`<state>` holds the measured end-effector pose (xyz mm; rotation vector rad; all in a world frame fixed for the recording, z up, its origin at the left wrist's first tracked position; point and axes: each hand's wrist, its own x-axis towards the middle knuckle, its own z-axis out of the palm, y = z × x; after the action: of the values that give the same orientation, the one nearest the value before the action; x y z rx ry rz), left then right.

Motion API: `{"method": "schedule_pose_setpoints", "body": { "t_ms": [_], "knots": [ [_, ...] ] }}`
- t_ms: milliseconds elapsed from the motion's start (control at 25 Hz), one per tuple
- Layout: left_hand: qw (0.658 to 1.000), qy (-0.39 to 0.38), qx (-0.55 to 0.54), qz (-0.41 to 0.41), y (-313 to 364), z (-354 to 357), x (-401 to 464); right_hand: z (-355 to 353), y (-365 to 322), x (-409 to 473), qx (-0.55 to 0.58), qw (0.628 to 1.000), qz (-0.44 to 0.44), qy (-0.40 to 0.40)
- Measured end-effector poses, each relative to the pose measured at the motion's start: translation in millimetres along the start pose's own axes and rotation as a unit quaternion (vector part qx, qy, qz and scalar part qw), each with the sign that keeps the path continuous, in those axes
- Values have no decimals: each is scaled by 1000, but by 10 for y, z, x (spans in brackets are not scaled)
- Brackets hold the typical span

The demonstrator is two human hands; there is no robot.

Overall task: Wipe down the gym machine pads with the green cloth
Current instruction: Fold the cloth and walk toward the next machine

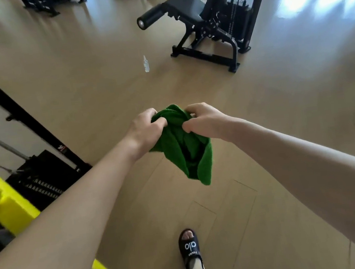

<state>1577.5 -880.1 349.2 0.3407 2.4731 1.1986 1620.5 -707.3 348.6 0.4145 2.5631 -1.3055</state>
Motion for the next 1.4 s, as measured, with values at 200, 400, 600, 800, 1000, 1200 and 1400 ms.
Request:
{"method": "schedule_pose_setpoints", "body": {
  "t_ms": [200, 400, 600, 800, 1000, 1200, 1400],
  "knots": [
    [1000, -12, -4, -10, 99, -71, 1268, -342, -5, 1120, 11, 999, 30, -18],
    [999, -11, 34, 2, 421, -200, 2369, -845, -75, 2109, 73, 995, 41, -46],
    [997, -25, 71, -6, 785, -158, 3683, -1554, 88, 3308, 89, 993, 36, -69],
    [996, -18, 90, -16, 1287, -108, 5179, -2438, 153, 4689, 122, 990, 28, -61],
    [997, -4, 71, 16, 1585, -193, 6500, -3096, 67, 5990, 72, 995, 22, -63],
    [999, -25, 40, 24, 1622, -424, 8162, -3597, -35, 7507, 68, 994, 41, -77],
    [997, -72, 36, 20, 1642, -605, 9772, -3974, -8, 8948, 42, 992, 78, -84]
  ]
}}
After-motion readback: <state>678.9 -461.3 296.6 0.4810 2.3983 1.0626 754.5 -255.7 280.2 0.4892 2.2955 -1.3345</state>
